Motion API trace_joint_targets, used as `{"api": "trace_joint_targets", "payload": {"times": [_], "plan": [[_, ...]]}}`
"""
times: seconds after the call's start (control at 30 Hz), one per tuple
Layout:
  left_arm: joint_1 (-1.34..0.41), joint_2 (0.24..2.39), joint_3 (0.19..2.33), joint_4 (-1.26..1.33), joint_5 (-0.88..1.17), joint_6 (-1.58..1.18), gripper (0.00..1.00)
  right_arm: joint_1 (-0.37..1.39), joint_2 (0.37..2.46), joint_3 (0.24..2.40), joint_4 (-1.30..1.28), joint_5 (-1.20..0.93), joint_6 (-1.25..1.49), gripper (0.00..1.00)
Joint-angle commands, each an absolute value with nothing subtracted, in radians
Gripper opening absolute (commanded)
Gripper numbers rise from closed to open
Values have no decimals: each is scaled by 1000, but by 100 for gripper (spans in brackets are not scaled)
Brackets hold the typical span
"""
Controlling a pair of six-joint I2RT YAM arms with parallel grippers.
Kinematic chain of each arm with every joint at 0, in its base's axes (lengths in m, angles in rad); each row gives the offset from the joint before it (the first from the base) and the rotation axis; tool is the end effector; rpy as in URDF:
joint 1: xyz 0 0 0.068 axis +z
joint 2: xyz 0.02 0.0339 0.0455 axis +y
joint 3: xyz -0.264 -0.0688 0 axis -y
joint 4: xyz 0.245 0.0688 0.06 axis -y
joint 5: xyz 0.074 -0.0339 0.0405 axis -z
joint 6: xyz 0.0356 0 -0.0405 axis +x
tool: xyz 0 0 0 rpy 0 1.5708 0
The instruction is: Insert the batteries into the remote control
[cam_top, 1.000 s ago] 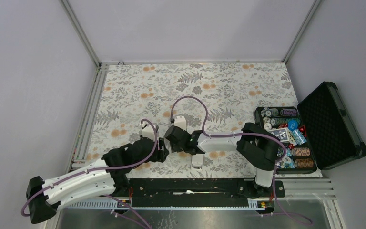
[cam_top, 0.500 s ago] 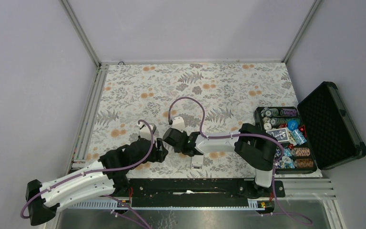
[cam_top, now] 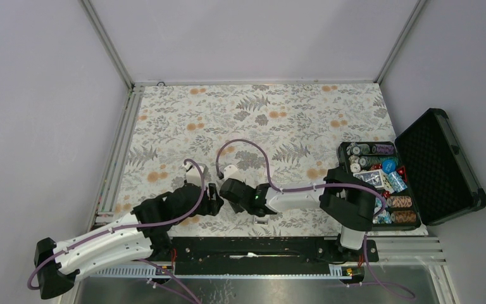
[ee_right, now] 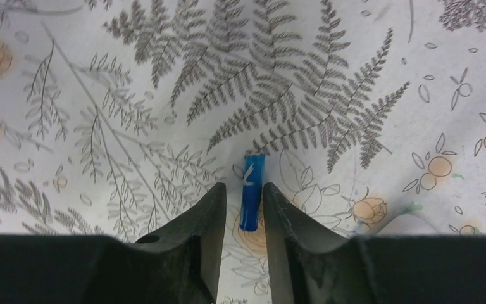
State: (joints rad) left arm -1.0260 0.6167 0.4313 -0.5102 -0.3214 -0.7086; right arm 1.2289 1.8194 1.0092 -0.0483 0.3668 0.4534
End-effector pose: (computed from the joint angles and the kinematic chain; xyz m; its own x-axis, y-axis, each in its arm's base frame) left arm 0.0818 -0.1132 0.2109 -0.6984 -0.0388 -0.7146 0.3046 0.8875 -0.3459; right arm 0.1352 0.3419 0.1521 -0.5789 -0.4072 -0.7064 -0.6088 0.7922 0.0423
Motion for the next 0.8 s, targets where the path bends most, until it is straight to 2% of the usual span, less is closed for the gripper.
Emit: {"api": "trace_joint_targets", "payload": {"times": [0.0, 0.13, 0.43, 0.77], "plan": [[-1028, 609, 437, -456, -321, -713, 61, 1246, 1789, 931, -94, 243, 369, 38], [-1028, 618, 437, -448, -318, -715, 61, 1246, 1756, 911, -90, 232, 341, 41], [-1028, 657, 439, -422, -315, -715, 61, 1246, 1773, 917, -90, 266, 341, 41], [-1028, 665, 445, -422, -316, -715, 61, 1246, 1813, 924, -91, 306, 334, 34]]}}
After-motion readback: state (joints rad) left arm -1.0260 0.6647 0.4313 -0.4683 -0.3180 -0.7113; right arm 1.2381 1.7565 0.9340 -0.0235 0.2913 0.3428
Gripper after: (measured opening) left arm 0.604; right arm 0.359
